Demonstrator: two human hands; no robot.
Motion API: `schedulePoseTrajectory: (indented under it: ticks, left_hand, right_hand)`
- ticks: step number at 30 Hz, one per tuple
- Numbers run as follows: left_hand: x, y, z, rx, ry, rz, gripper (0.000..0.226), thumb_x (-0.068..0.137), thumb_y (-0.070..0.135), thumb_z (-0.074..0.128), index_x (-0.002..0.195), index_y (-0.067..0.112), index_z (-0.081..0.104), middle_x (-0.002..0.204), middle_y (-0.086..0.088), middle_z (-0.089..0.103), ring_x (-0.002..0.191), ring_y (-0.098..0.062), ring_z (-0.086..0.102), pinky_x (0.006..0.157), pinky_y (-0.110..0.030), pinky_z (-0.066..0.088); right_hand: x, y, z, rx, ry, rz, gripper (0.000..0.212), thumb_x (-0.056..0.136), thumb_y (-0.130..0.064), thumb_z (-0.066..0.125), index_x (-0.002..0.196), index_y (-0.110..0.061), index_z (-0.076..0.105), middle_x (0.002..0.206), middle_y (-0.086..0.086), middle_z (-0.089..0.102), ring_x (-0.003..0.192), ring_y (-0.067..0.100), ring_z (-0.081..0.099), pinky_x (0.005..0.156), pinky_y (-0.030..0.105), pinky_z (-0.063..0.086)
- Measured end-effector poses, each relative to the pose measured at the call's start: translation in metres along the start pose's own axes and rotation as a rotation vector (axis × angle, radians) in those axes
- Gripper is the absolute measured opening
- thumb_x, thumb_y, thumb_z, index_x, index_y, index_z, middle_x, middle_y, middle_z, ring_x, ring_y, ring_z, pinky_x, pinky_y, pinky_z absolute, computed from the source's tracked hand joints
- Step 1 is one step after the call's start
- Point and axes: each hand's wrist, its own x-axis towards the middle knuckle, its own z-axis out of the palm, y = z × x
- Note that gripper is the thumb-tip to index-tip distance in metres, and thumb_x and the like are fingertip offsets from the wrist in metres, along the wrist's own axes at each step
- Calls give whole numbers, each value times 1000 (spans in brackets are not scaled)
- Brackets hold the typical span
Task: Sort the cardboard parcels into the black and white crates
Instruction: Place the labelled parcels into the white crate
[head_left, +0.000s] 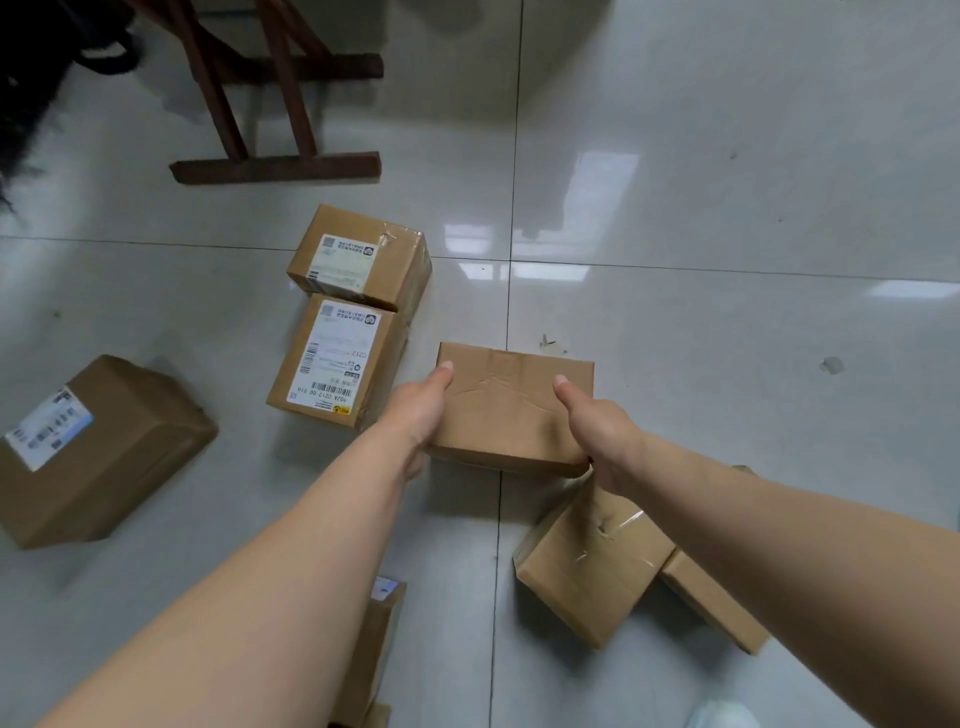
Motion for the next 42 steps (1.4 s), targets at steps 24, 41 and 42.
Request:
schedulePoseTrajectory:
  ticks: [24, 41, 42]
  left_hand:
    - [-531, 276, -279, -482, 253, 301, 56, 91, 50, 52, 132, 11, 49, 126, -4, 60, 102, -20, 59, 97, -39, 44]
    - [-845, 243, -481, -672, 693, 634, 70, 84, 70, 45, 132, 18, 51, 129, -3, 58, 118, -26, 54, 101, -50, 42]
    - [-856, 232, -485, -713, 740, 627, 68, 85, 70, 43, 128, 19, 53, 126, -3, 60, 116, -25, 55, 100, -50, 43]
  right_hand:
    - [-596, -340, -4, -226, -98, -589, 65, 90, -55, 45, 133, -6, 46, 124, 7, 57, 109, 24, 55, 96, 39, 45]
    - [-915, -388, 100, -228, -476, -931, 80, 79, -73, 40, 131, -13, 50, 127, 6, 53, 108, 27, 54, 97, 43, 45]
    - [-926, -383, 108, -250, -529, -926, 82, 78, -75, 40, 132, -13, 50, 128, 6, 53, 108, 28, 55, 97, 44, 46]
